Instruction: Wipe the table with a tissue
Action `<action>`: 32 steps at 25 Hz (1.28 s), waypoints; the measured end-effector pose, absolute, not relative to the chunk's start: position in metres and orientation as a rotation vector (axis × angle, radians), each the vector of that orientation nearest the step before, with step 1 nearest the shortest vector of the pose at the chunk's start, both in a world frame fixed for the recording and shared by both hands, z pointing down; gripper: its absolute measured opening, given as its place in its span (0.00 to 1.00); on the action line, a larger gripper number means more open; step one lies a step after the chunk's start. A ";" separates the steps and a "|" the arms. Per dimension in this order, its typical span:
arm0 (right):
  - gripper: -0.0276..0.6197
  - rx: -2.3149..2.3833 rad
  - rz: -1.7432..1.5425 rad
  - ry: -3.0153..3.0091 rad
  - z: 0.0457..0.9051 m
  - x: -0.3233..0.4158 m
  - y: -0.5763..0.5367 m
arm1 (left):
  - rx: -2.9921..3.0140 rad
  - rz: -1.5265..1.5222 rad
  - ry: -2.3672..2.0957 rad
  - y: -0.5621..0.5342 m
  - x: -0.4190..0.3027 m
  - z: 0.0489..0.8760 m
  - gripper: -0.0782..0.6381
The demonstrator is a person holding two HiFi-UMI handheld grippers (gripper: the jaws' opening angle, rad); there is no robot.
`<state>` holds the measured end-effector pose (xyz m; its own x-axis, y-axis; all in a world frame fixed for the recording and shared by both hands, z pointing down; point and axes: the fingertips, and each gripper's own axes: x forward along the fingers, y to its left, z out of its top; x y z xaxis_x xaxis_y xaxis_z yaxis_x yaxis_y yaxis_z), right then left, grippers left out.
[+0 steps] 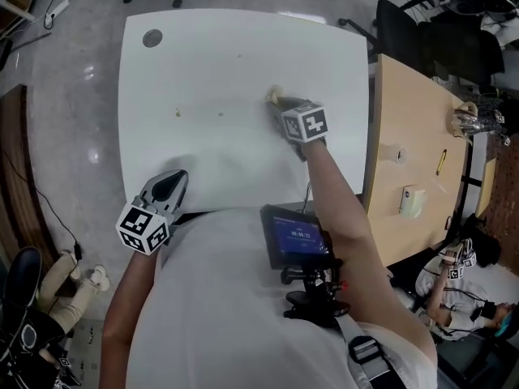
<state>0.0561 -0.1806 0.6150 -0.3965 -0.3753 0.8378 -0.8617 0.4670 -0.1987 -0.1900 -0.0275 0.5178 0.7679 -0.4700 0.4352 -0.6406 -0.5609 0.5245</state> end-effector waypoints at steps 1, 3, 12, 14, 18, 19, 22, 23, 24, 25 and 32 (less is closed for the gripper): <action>0.16 0.946 0.818 -1.996 0.615 0.040 -0.175 | 2.274 0.326 -0.819 -0.028 -0.189 0.518 0.12; 0.16 0.869 0.790 -2.051 0.608 0.020 -0.164 | 2.277 0.327 -0.814 -0.031 -0.185 0.517 0.12; 0.17 1.108 0.662 -2.096 0.603 0.024 -0.183 | 2.278 0.321 -0.819 -0.041 -0.171 0.521 0.12; 0.17 1.128 0.675 -2.083 0.604 0.035 -0.199 | 2.274 0.312 -0.834 -0.043 -0.169 0.519 0.12; 0.17 1.117 0.648 -2.080 0.602 0.045 -0.234 | 2.270 0.302 -0.853 -0.045 -0.165 0.515 0.12; 0.17 1.111 0.636 -2.079 0.602 0.046 -0.242 | 2.270 0.300 -0.858 -0.046 -0.165 0.514 0.12; 0.17 1.082 0.601 -2.069 0.604 0.045 -0.263 | 2.259 0.291 -0.886 -0.048 -0.168 0.513 0.12; 0.17 1.071 0.589 -2.066 0.605 0.044 -0.269 | 2.252 0.288 -0.897 -0.048 -0.170 0.513 0.12; 0.17 1.059 0.577 -2.064 0.605 0.042 -0.275 | 2.245 0.286 -0.907 -0.048 -0.172 0.514 0.12; 0.17 1.048 0.566 -2.064 0.606 0.040 -0.281 | 2.237 0.284 -0.916 -0.047 -0.174 0.515 0.12; 0.17 1.024 0.524 -1.875 0.615 0.025 -0.304 | 2.178 0.279 -0.976 -0.037 -0.188 0.524 0.12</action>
